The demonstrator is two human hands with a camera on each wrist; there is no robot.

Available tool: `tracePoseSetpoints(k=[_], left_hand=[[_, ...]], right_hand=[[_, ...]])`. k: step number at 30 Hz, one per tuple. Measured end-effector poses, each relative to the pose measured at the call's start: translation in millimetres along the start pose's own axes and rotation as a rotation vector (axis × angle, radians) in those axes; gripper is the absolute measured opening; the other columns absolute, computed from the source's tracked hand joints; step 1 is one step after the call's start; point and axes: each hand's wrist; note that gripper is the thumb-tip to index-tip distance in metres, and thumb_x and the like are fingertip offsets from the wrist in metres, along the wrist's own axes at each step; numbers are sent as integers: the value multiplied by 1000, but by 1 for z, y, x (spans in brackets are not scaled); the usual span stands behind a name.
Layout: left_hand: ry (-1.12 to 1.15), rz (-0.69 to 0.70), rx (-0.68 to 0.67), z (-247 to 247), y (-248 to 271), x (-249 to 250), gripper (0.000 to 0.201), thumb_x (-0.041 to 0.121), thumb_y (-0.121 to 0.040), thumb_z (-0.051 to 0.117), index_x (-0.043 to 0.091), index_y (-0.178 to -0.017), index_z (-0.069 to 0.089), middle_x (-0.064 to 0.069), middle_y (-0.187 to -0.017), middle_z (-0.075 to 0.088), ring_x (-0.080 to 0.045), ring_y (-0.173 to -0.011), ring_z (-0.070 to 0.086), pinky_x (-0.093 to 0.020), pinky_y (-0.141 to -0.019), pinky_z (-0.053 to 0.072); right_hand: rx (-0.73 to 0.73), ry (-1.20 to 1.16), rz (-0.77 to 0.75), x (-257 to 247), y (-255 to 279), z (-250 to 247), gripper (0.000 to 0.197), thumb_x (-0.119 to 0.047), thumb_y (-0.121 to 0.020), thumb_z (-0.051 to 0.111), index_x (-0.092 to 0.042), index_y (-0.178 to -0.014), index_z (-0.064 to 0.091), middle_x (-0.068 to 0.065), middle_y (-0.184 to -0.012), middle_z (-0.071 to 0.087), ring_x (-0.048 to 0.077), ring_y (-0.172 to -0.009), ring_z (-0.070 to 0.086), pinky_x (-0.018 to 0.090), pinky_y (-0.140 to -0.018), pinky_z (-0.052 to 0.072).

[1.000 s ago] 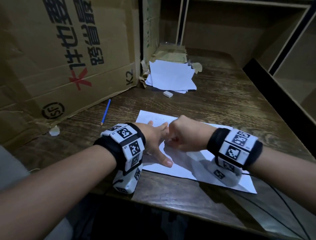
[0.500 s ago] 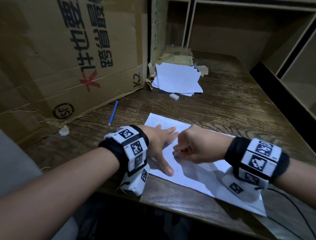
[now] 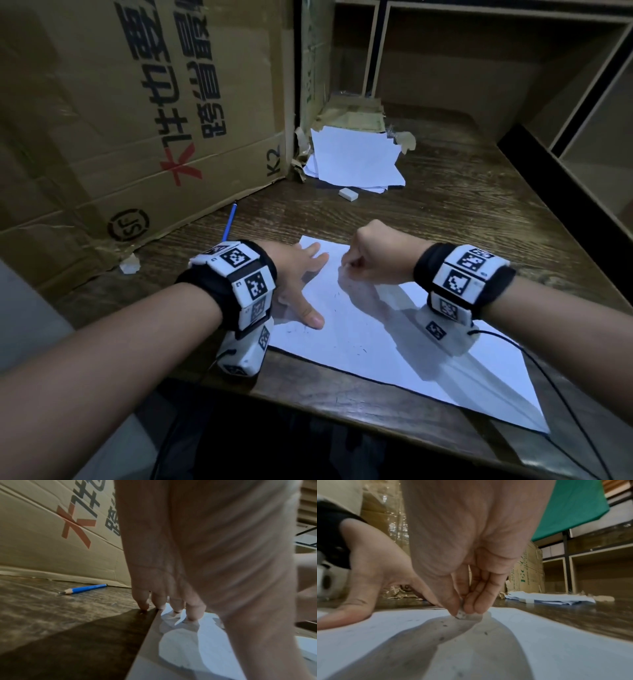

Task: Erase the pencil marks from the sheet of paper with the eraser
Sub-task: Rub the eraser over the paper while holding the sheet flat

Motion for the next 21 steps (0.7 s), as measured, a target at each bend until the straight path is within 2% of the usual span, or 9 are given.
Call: tracePoseSetpoints(k=[2, 4, 6, 8, 11, 14, 16, 18, 21], left_hand=[[-6, -5, 4, 1, -1, 0, 128, 72, -73, 70, 29, -158, -14, 11, -164, -23, -16, -153, -10, -37, -121, 10], [-4, -4, -1, 3, -4, -2, 130, 73, -72, 71, 29, -158, -16, 10, -164, -25, -17, -153, -13, -40, -122, 8], [0, -5, -16, 4, -6, -3, 133, 74, -70, 71, 30, -157, -20, 10, -163, -28, -18, -152, -17, -43, -122, 7], [11, -1, -23, 4, -7, -4, 132, 75, -70, 70, 31, -156, -20, 11, -162, -28, -16, -152, -17, -43, -122, 6], [6, 0, -14, 3, -8, -6, 131, 76, -70, 70, 32, -157, -17, 14, -163, -25, -14, -152, -15, -42, -122, 9], [33, 19, 5, 5, -13, -9, 142, 79, -58, 76, 33, -158, -14, 18, -163, -23, -16, -153, -13, -46, -122, 13], [58, 13, 5, 7, -16, -9, 145, 77, -56, 79, 32, -159, -12, 18, -163, -22, -16, -153, -14, -48, -123, 12], [49, 11, 4, 6, -13, -9, 142, 79, -59, 76, 29, -159, -12, 17, -164, -21, -16, -153, -13, -47, -123, 13], [19, -28, 1, 2, -5, -4, 136, 72, -71, 72, 19, -158, -18, 8, -165, -23, -14, -153, -12, -46, -124, 12]], right_hand=[[-28, 21, 13, -7, 2, 4, 27, -23, -83, 53, -4, -65, 62, 7, -55, 50, 24, -56, 37, 45, -61, 52], [-116, -10, -68, -25, 11, 8, 34, -37, -86, 53, -12, -72, 69, 3, -60, 58, 21, -57, 47, 39, -60, 50], [-193, -65, -120, -38, 18, 10, 33, -42, -90, 55, -18, -79, 75, 1, -64, 63, 18, -60, 52, 35, -59, 46], [-156, -26, -104, -30, 10, 7, 29, -37, -89, 57, -17, -78, 75, 1, -62, 63, 20, -60, 53, 36, -60, 49], [-51, 4, 6, -19, -6, 3, 23, -19, -83, 59, -11, -63, 66, 2, -53, 52, 22, -55, 48, 37, -60, 53], [-82, -23, -30, -46, -3, 3, 27, -22, -87, 64, -16, -61, 66, -5, -47, 43, 11, -48, 40, 25, -54, 41], [-148, -61, -68, -54, 1, 3, 28, -28, -89, 65, -16, -64, 69, -5, -50, 48, 8, -49, 40, 27, -56, 39], [-106, -28, -45, -40, -8, 0, 26, -25, -89, 64, -11, -69, 73, -1, -55, 59, 10, -50, 43, 32, -59, 46], [-7, -56, 92, -11, -23, -3, 27, -12, -84, 57, -2, -59, 62, 10, -54, 53, 20, -51, 37, 41, -56, 47]])
Point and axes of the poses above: each hand's wrist, its own y-axis away from the middle knuckle, its own z-axis out of the palm, x = y × z
